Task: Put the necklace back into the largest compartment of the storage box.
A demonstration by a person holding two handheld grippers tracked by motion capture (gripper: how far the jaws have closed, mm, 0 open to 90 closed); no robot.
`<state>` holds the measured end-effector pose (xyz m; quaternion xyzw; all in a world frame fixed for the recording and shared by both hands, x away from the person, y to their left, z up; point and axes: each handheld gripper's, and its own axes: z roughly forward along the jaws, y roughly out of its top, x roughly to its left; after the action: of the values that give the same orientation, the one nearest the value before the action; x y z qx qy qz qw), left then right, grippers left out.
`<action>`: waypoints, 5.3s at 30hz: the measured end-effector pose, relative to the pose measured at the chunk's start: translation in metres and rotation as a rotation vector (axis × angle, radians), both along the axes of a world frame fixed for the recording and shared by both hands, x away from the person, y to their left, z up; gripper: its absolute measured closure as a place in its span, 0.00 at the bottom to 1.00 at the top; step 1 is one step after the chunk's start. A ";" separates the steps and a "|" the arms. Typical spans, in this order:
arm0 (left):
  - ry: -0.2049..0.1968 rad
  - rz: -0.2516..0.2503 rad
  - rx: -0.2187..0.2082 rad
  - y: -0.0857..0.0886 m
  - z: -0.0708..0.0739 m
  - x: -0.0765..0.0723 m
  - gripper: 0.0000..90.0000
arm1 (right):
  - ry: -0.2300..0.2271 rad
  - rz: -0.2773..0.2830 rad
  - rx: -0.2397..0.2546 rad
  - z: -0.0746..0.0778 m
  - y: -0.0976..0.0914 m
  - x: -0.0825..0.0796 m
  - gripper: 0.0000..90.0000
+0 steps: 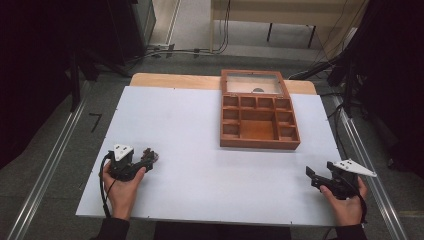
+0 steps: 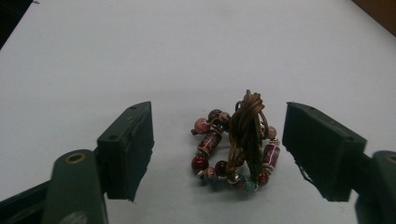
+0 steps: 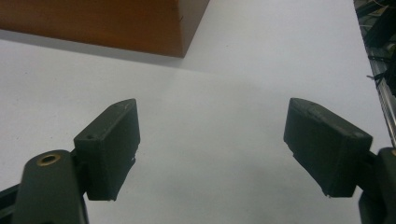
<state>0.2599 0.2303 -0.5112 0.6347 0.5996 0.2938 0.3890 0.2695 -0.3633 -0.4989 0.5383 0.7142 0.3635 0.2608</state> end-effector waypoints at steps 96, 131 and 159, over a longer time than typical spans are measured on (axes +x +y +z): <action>-0.087 -0.262 -0.144 -0.082 0.039 0.031 0.92 | -0.003 0.025 0.031 0.000 0.005 0.004 0.20; -0.106 -0.366 -0.198 -0.138 0.048 0.054 0.92 | -0.002 0.034 0.025 -0.001 0.006 0.004 0.20; -0.114 -0.429 -0.210 -0.181 0.054 0.074 0.92 | -0.001 0.036 0.021 -0.001 0.004 0.005 0.20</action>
<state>0.3335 0.0493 -0.4576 0.6860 0.4555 0.1758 0.5395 0.2748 -0.3594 -0.5000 0.5279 0.7197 0.3759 0.2491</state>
